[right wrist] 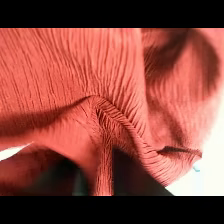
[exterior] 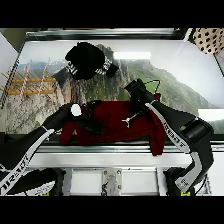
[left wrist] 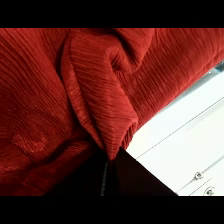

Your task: Fold the clothes and pants, and hang the long-sleeved shirts on hangers.

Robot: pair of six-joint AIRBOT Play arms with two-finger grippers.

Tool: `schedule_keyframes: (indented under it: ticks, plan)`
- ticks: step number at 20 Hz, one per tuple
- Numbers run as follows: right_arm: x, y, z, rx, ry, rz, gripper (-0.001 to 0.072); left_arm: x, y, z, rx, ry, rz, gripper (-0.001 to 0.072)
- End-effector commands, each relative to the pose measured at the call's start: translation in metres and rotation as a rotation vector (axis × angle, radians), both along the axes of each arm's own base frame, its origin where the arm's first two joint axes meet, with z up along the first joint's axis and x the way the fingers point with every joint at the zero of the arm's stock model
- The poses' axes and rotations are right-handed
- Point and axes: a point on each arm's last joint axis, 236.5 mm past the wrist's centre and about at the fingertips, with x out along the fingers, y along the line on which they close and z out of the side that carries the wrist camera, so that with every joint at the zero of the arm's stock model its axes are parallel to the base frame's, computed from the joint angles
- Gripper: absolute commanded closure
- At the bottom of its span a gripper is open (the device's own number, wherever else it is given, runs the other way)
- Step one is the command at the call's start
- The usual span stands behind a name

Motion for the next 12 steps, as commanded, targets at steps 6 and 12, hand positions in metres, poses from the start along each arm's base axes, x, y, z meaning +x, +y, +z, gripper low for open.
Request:
schedule_keyframes:
  ticks: [6,12]
  plan:
    - [-0.004,0.035,0.100,0.164,-0.258,0.170,0.0685,0.001,0.020,0.036,0.035,-0.121,-0.056,0.0689]
    - [-0.113,0.044,0.119,0.227,-0.315,0.181,0.0685,-0.021,0.044,0.022,0.045,-0.112,0.032,0.0689]
